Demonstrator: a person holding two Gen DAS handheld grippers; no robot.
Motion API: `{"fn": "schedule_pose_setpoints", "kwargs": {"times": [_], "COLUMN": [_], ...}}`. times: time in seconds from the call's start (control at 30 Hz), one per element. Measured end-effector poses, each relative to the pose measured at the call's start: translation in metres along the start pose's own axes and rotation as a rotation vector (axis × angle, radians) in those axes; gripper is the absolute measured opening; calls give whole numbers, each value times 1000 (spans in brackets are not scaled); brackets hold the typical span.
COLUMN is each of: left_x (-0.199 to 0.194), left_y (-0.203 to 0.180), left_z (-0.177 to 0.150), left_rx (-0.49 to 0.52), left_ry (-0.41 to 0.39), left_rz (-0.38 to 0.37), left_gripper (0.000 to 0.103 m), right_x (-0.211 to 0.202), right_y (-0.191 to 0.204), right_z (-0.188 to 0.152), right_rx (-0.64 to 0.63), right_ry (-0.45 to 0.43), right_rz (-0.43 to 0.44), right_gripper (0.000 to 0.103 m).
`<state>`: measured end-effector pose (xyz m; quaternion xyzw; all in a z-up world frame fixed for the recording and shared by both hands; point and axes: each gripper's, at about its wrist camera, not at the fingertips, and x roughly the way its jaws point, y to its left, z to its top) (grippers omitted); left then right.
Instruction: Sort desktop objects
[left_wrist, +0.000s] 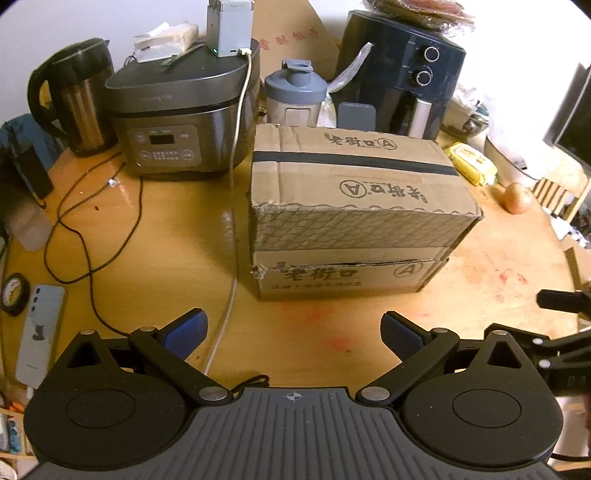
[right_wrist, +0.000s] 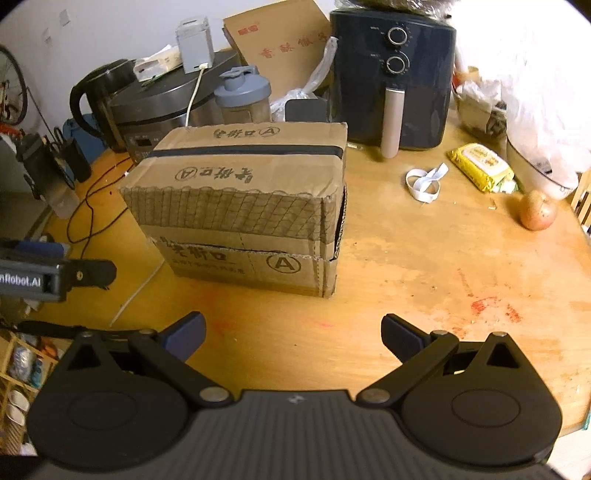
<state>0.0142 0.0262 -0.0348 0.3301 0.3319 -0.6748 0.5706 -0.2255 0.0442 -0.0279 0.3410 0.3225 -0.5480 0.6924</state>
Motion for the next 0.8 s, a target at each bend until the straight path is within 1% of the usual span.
{"fn": "schedule_pose_setpoints", "kwargs": {"times": [0.2, 0.6, 0.8], "left_x": [1, 8, 8], "left_y": [-7, -10, -6], "left_z": [-5, -10, -10], "left_rx": [22, 2, -13], "left_ry": [11, 34, 27], "left_rz": [6, 10, 4], "left_gripper": [103, 103, 103], "right_x": [1, 4, 7], "right_y": [1, -4, -4], "right_z": [-7, -7, -5], "right_rx": [-1, 1, 2], "right_ry": [15, 31, 37], "right_rz": [6, 11, 14], "right_gripper": [103, 103, 103]}}
